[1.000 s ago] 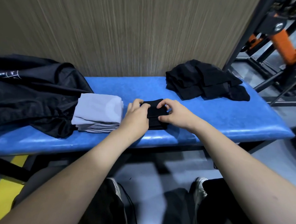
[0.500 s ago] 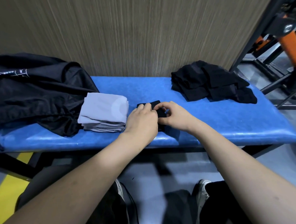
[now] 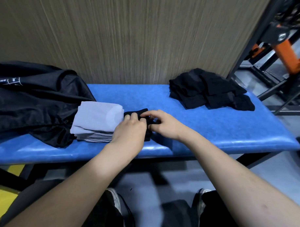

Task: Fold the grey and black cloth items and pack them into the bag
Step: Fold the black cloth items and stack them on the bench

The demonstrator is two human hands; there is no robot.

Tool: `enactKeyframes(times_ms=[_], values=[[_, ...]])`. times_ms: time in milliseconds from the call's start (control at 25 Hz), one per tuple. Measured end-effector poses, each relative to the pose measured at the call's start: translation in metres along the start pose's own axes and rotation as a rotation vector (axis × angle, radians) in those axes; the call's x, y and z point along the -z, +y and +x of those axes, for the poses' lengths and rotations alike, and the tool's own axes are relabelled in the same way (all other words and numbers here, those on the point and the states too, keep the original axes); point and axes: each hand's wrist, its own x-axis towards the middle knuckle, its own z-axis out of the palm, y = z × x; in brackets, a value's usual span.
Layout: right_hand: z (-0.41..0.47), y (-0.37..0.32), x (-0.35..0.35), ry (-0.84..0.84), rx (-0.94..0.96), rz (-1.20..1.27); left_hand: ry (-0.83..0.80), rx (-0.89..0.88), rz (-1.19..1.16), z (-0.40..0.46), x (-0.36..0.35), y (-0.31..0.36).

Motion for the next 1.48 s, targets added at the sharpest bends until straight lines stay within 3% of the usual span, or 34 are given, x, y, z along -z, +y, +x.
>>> enactKeyframes(times_ms=[360,920,1280,1480], values=[[-0.021,0.018,0.027,0.058,-0.053,-0.032,0.133,-0.024,-0.18,0.015,0.009,0.011],[-0.096,0.075,0.115,0.213,-0.242,-0.199,0.093,-0.164,-0.229,0.066,-0.021,0.096],[-0.117,0.119,0.144,0.316,-0.282,-0.24,0.03,-0.092,-0.309,0.104,-0.033,0.129],[-0.1,0.119,0.132,0.241,-0.246,-0.387,-0.004,0.028,-0.37,0.125,-0.037,0.13]])
